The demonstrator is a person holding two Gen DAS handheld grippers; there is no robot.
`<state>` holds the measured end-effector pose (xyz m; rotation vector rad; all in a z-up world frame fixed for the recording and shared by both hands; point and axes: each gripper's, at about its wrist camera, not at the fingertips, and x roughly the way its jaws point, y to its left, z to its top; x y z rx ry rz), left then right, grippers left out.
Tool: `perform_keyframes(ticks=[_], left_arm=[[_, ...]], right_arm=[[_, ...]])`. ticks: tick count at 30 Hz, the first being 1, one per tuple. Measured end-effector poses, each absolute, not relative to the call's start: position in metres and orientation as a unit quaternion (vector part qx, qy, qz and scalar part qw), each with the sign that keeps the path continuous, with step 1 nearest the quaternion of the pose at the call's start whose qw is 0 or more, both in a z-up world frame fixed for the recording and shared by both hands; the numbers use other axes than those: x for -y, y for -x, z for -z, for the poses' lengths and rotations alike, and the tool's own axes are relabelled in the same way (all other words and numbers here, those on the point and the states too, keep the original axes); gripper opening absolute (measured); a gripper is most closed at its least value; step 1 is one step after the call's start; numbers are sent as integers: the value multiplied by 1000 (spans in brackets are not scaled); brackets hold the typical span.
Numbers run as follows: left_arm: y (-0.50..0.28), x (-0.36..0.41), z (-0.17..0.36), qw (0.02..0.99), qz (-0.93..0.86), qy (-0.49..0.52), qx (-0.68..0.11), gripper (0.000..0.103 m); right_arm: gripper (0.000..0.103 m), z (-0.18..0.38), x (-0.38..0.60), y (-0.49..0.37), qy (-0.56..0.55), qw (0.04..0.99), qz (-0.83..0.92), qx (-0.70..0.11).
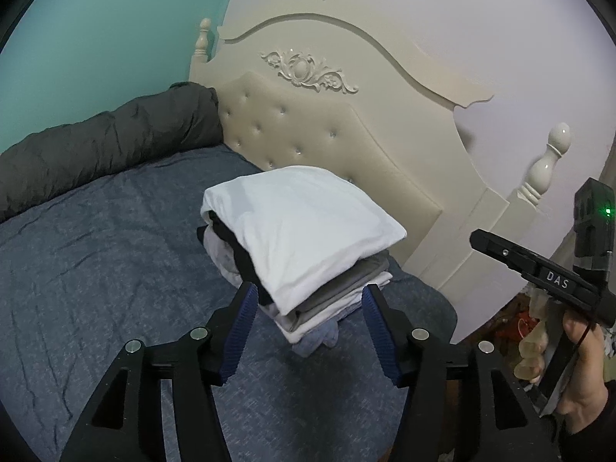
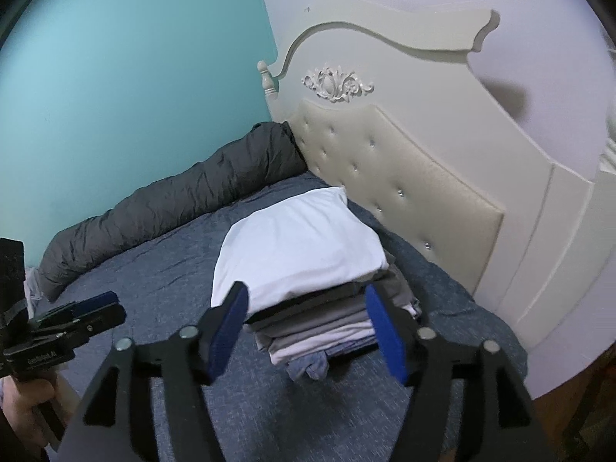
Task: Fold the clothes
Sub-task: 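Open both tools and pull them back from the stack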
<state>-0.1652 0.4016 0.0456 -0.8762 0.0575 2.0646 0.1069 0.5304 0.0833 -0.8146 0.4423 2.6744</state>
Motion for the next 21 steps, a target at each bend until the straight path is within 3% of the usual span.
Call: perform_keyframes(ticks=[13, 15, 21], left_arm=[[126, -358, -60, 429, -837, 340, -27, 80], [119, -352, -62, 427, -838, 337, -27, 87], [100, -336, -68, 427, -842, 329, -31, 93]], right_arm=[[84, -96, -476, -155, 265, 175, -936, -149], [85, -99, -467, -162, 261, 168, -938, -156], [91, -105, -440, -182, 252, 163, -942, -151]])
